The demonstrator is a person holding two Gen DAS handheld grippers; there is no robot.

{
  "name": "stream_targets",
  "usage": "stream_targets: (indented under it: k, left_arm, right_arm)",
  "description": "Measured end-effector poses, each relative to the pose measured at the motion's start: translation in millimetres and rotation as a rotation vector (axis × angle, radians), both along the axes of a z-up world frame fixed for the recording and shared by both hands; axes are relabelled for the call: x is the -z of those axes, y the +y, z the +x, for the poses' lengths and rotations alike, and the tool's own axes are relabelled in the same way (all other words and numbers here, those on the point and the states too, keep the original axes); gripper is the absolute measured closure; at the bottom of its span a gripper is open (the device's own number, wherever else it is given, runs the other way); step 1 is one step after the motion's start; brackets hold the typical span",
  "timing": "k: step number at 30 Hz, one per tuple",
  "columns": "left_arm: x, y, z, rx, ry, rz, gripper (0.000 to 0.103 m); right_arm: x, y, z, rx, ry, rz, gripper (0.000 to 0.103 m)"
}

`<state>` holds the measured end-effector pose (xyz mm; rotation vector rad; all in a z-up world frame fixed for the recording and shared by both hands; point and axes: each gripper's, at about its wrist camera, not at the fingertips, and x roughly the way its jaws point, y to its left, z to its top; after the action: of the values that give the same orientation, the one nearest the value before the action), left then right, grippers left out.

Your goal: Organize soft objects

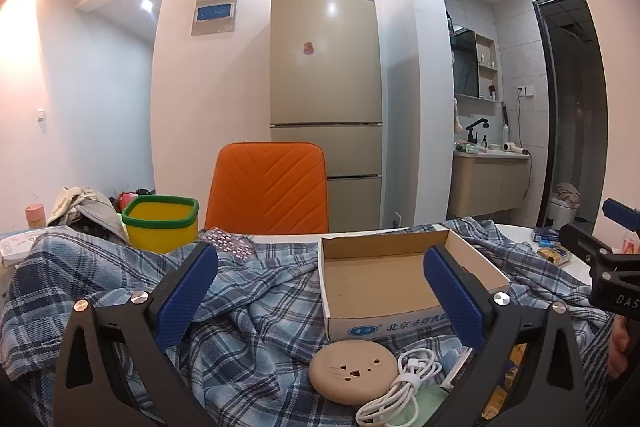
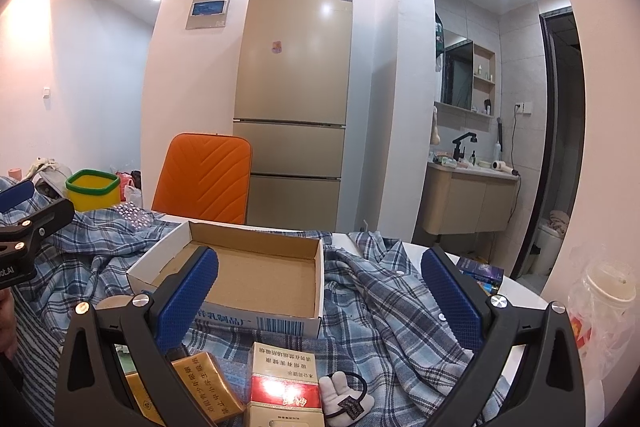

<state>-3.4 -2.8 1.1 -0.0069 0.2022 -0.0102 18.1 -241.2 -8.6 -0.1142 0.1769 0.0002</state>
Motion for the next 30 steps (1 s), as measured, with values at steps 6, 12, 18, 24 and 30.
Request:
stream_targets:
  k: [6,12,18,24,30]
  left_arm:
    - [0,1,0,0.002,-0.001,0.001,0.001]
    - [-2,-5,-2,0.040,0.011,0.039,0.001]
    - [-15,-19,-10,0.073,0.068,0.083,0.001]
    - [-27,-26,-20,0.085,0.166,0.051,0.001]
    - [-28,-30,-23,0.050,0.269,0.044,0.001]
  right_arm:
    - [-1,-1,-1,0.001,-0.003,0.009,0.000]
    - [-4,3,0,0.018,0.000,-0.010,0.000]
    - [-17,2,-4,0.002,0.063,0.043,0.000]
    - [-29,1,-12,-0.044,0.141,0.088,0.000]
    - [-32,-1,-27,-0.075,0.176,0.107,0.000]
